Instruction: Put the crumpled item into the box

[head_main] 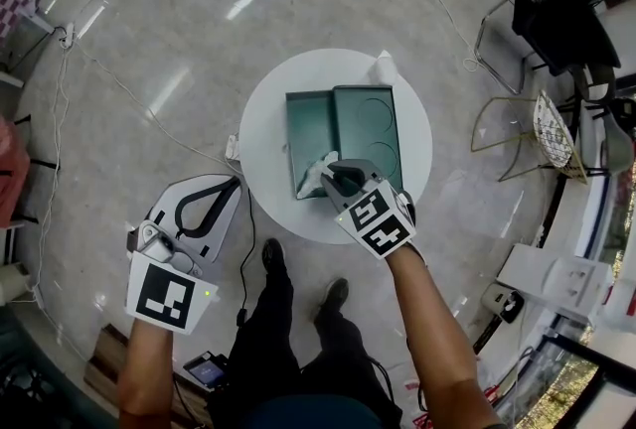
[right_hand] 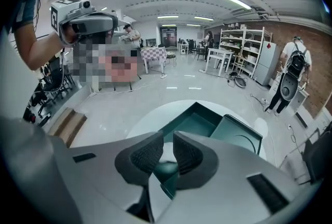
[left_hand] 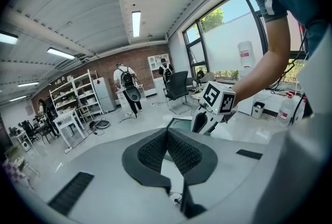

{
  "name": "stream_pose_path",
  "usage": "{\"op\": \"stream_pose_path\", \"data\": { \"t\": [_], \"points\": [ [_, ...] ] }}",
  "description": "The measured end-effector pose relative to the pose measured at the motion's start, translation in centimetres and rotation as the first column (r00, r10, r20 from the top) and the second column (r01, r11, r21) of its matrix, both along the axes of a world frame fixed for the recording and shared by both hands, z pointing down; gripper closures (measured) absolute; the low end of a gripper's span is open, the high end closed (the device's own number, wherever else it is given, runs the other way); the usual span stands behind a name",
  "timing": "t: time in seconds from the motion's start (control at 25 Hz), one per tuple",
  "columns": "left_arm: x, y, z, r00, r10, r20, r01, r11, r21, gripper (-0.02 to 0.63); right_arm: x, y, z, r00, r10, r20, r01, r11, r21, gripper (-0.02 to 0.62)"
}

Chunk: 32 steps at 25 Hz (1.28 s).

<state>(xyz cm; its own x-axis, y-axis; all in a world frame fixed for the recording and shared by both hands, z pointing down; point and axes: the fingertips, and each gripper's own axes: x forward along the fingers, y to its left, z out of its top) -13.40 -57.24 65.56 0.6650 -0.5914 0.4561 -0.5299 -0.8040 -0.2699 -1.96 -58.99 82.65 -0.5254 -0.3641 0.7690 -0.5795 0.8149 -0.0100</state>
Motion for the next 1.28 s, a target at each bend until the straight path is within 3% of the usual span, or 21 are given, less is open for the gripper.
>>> {"op": "stream_pose_path", "data": {
  "t": [0.32,0.72,1.04,1.28],
  "points": [
    [0.4,1.1,-3.7,1.0,-0.025,-0.008,0.025,0.999,0.037,0.588,0.2,0.8,-4.7,1.0,-0.018,0.008,0.018,0.999,0.046,0.537],
    [0.1,4.7,-12.0,0.999,-0.042,0.004,0.042,0.993,0.109,0.588,-0.1,3.4,-17.6,0.997,-0.023,0.071,0.01,0.983,0.181,0.537],
    [-0.1,11.6,-21.3,0.998,-0.059,-0.007,0.059,0.978,0.202,0.588,-0.3,10.5,-31.7,0.99,-0.075,0.119,0.031,0.941,0.336,0.538],
    [0.5,17.2,-28.7,0.998,-0.067,-0.019,0.07,0.962,0.265,0.588,0.2,16.4,-42.0,0.982,-0.148,0.116,0.079,0.885,0.458,0.543]
  ]
}}
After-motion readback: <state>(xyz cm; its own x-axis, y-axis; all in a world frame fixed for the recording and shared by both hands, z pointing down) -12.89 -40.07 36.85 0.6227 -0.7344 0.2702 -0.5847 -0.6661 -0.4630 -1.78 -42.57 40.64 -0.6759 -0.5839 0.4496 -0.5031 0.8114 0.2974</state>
